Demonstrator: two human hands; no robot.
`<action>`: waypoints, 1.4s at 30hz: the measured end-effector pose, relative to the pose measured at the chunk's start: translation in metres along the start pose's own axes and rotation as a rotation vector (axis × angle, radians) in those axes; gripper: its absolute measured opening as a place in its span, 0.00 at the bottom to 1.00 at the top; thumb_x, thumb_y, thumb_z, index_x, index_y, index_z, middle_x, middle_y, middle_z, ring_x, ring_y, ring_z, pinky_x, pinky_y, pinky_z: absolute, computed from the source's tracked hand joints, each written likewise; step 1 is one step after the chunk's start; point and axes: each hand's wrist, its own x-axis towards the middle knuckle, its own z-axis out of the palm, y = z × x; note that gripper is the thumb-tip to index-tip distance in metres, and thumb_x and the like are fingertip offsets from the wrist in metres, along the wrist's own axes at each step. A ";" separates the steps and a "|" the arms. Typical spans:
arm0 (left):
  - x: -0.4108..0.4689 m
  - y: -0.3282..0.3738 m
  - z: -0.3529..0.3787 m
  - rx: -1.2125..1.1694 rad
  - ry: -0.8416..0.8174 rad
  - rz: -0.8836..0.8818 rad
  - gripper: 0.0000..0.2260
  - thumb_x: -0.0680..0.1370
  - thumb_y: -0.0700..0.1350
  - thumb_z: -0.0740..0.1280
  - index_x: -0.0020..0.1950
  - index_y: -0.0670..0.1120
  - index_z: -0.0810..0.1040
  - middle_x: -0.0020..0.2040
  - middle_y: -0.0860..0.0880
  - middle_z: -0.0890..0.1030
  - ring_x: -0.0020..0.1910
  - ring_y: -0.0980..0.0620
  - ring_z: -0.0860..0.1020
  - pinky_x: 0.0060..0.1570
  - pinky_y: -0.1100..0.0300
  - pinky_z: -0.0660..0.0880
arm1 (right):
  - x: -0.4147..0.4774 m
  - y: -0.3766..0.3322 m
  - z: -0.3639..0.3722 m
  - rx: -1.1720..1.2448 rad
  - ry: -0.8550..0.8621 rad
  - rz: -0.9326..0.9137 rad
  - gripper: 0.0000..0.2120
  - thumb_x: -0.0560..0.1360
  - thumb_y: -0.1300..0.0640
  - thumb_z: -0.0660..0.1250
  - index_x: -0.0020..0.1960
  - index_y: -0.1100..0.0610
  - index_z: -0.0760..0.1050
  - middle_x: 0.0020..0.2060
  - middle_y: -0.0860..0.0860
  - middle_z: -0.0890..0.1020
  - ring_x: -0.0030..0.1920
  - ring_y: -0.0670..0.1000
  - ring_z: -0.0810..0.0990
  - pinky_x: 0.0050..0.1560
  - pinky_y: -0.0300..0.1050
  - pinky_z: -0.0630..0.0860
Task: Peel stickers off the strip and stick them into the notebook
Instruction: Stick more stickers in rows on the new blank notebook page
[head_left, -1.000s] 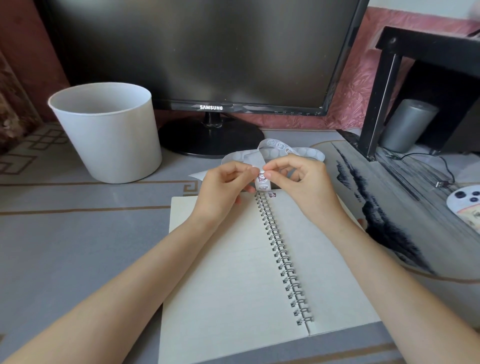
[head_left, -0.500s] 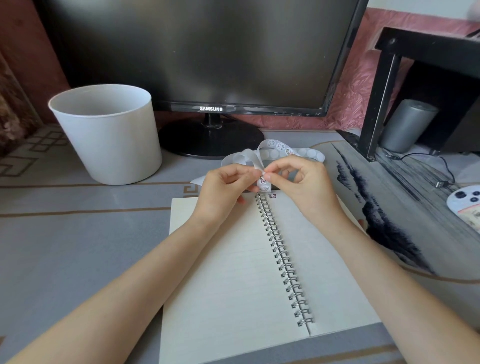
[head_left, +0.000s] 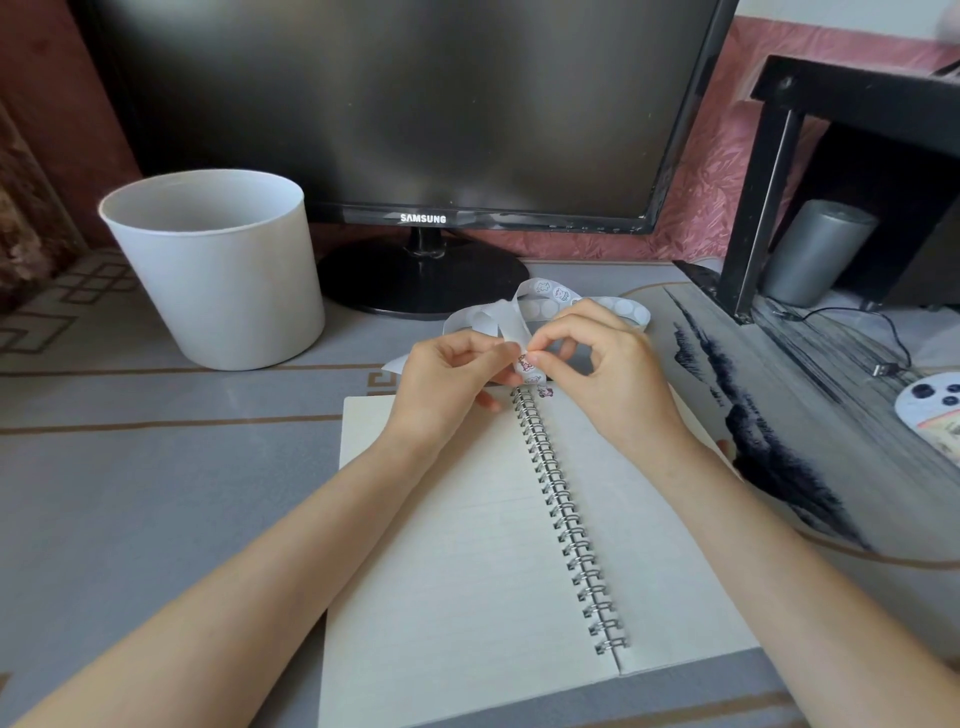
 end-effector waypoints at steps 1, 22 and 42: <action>0.000 0.000 0.000 -0.006 0.000 -0.001 0.08 0.76 0.39 0.68 0.37 0.43 0.80 0.31 0.52 0.82 0.36 0.54 0.81 0.28 0.65 0.74 | 0.000 0.000 0.000 -0.005 0.003 -0.010 0.02 0.70 0.58 0.71 0.40 0.54 0.79 0.39 0.46 0.77 0.38 0.47 0.75 0.42 0.51 0.75; 0.001 0.000 -0.002 -0.045 0.056 -0.054 0.06 0.77 0.40 0.68 0.41 0.39 0.79 0.38 0.46 0.81 0.34 0.57 0.81 0.27 0.66 0.73 | 0.000 -0.006 -0.001 0.045 -0.015 -0.026 0.01 0.73 0.61 0.71 0.43 0.58 0.79 0.44 0.46 0.76 0.47 0.43 0.74 0.45 0.28 0.64; 0.002 -0.002 -0.002 -0.018 0.084 -0.051 0.05 0.78 0.40 0.66 0.44 0.39 0.78 0.38 0.45 0.81 0.34 0.58 0.80 0.30 0.67 0.74 | 0.006 0.022 -0.019 0.227 -0.264 0.663 0.01 0.72 0.61 0.71 0.43 0.58 0.80 0.33 0.49 0.82 0.26 0.35 0.74 0.30 0.26 0.68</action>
